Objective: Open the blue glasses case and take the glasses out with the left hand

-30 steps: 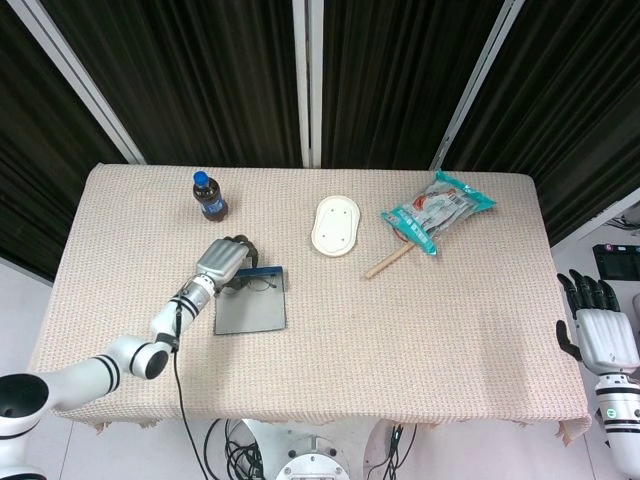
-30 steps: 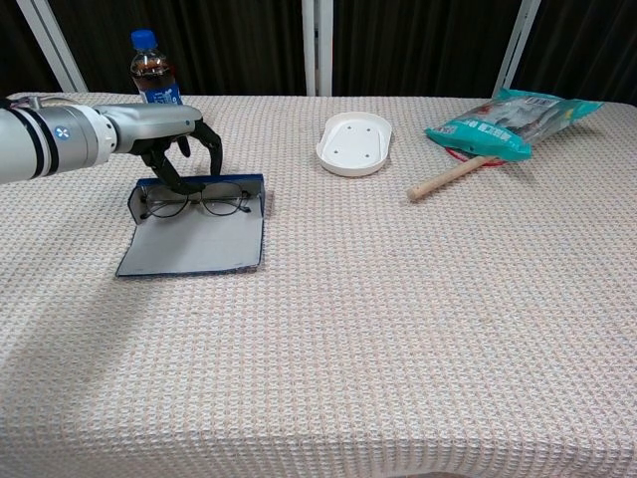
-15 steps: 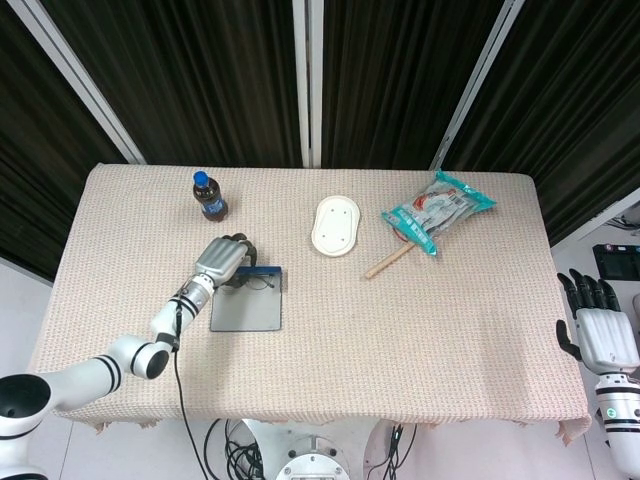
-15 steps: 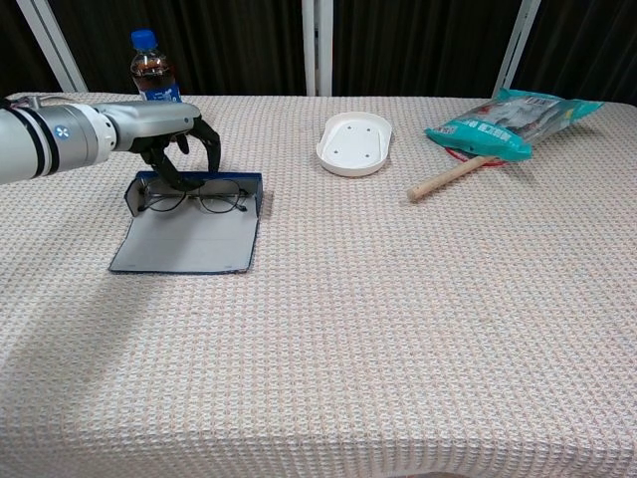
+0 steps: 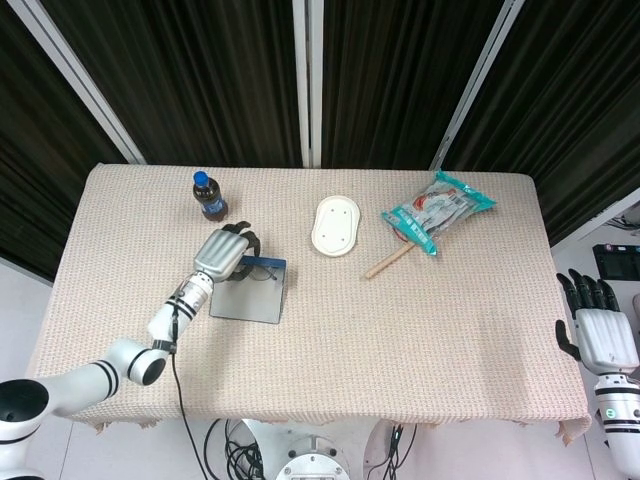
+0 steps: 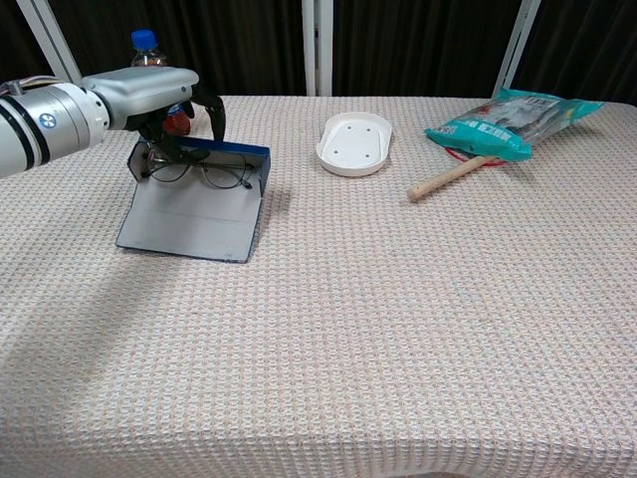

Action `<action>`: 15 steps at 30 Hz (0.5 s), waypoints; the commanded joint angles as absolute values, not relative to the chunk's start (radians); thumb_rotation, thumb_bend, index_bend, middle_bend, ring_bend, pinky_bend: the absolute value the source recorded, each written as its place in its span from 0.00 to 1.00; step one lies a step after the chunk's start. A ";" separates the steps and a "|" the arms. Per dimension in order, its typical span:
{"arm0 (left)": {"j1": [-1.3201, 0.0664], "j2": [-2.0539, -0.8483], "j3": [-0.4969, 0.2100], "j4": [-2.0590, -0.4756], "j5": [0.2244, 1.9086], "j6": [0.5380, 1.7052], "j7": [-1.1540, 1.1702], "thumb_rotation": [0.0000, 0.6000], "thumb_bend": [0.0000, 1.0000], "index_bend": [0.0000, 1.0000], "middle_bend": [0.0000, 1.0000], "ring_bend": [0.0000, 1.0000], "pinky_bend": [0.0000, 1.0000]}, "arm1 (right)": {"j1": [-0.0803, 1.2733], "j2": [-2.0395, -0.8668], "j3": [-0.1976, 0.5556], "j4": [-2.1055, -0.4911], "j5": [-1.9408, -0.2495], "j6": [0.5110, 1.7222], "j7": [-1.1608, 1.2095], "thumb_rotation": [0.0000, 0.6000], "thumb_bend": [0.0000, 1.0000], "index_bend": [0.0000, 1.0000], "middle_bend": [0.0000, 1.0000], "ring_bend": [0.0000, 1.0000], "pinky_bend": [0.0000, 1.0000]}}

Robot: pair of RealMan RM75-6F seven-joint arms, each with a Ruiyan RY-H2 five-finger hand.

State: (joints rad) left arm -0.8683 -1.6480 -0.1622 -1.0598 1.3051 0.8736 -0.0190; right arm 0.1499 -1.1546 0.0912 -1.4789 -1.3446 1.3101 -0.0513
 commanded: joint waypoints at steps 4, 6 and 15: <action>-0.827 -1.715 -0.140 -0.953 1.422 1.049 -0.116 1.00 0.42 0.62 0.34 0.12 0.25 | 0.149 -1.155 0.090 -1.479 -1.346 1.311 -0.053 1.00 0.51 0.00 0.00 0.00 0.00; -0.822 -1.737 -0.131 -0.910 1.448 1.083 -0.140 1.00 0.42 0.62 0.34 0.12 0.24 | 0.150 -1.155 0.090 -1.480 -1.347 1.311 -0.054 1.00 0.51 0.00 0.00 0.00 0.00; -0.821 -1.743 -0.112 -0.868 1.447 1.025 -0.191 1.00 0.42 0.62 0.36 0.12 0.24 | 0.148 -1.155 0.089 -1.488 -1.344 1.311 -0.064 1.00 0.51 0.00 0.00 0.00 0.00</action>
State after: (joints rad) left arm -0.8216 -1.7445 -0.1173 -0.8701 1.4497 1.0393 -0.1883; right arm 0.1485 -1.1547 0.0887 -1.4878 -1.3448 1.3116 -0.0643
